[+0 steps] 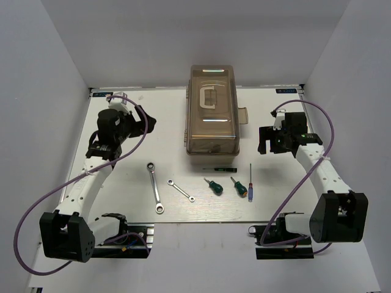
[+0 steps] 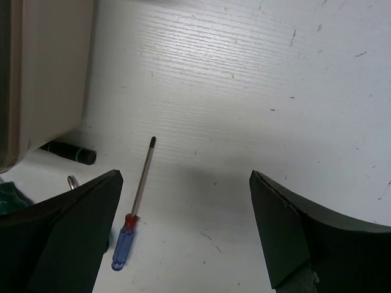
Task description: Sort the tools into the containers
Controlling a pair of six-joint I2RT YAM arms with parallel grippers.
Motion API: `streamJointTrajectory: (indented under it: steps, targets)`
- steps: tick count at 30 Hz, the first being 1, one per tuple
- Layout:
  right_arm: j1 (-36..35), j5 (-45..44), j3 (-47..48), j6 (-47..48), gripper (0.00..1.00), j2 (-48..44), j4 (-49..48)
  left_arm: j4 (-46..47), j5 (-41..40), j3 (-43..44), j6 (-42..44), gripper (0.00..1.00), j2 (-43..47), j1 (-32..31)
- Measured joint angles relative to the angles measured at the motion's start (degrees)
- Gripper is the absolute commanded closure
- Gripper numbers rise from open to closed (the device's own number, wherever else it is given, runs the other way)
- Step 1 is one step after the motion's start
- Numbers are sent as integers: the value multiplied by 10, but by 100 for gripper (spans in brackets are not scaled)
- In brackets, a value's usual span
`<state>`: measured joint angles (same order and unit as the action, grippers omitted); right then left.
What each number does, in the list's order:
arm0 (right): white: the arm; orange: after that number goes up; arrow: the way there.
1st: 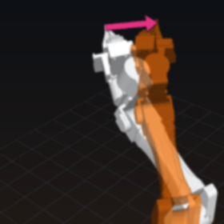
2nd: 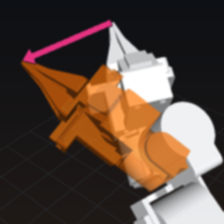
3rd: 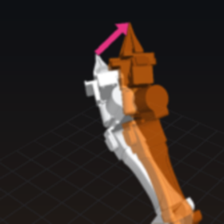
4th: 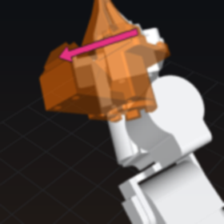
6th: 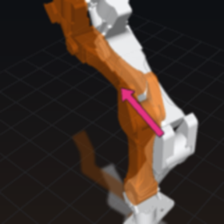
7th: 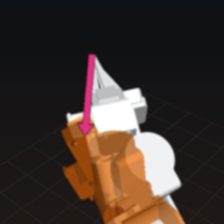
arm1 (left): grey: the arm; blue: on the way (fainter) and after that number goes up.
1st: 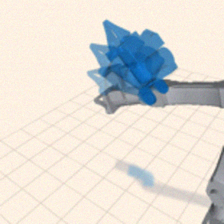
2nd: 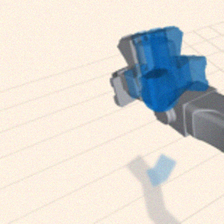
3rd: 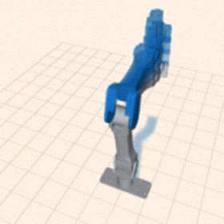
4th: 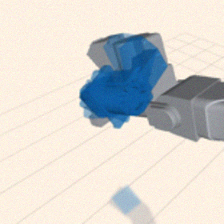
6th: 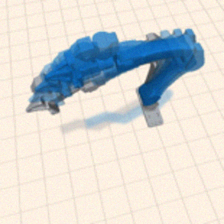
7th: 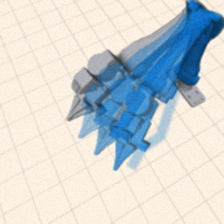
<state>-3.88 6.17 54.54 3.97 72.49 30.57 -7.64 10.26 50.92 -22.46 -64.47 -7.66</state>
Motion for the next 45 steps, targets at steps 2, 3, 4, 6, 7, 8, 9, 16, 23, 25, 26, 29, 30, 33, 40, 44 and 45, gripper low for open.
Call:
streamJointTrajectory:
  steps: [2,3,4,6,7,8,9,16,23,25,26,29,30,33,40,44,45]
  targets:
    - [0,0,-1,0,10,2,-6,-2,7,2,-1,1,-4,0]
    - [0,1,-1,0,10,2,-8,-3,10,3,-1,3,-8,0]
    - [0,3,-1,3,14,2,-10,-6,12,5,0,4,-13,0]
    - [0,16,-1,20,28,2,-15,-12,17,7,0,12,-22,0]
    - [1,21,-1,35,57,2,-18,-14,22,7,1,33,-25,0]
    - [1,26,-1,55,77,2,-21,-16,27,8,-2,47,-29,0]
    - [1,27,-1,67,96,2,-22,-18,31,10,-1,63,-33,0]
    - [2,38,110,109,85,17,-8,-27,74,40,14,100,-63,0]
    - [-21,182,312,53,10,100,-29,-14,132,83,12,26,-102,-1]
    - [-33,227,365,-5,10,151,-53,-4,155,97,9,24,-122,-2]
    - [-40,249,389,-35,10,178,-60,0,164,103,7,24,-132,-2]
    - [-68,282,454,-120,10,264,-86,5,188,118,2,24,-156,-3]
    - [-81,285,478,-142,14,292,-90,6,192,122,0,24,-160,-3]
    - [-121,282,534,-186,30,356,-95,11,204,129,-2,24,-167,-3]
    - [-214,214,607,-231,47,404,-78,26,222,145,-5,24,-172,-3]
    - [-240,155,627,-233,48,404,-62,34,230,145,-7,41,-183,-3]
    - [-243,137,629,-233,48,404,-58,35,234,146,-9,50,-187,-3]
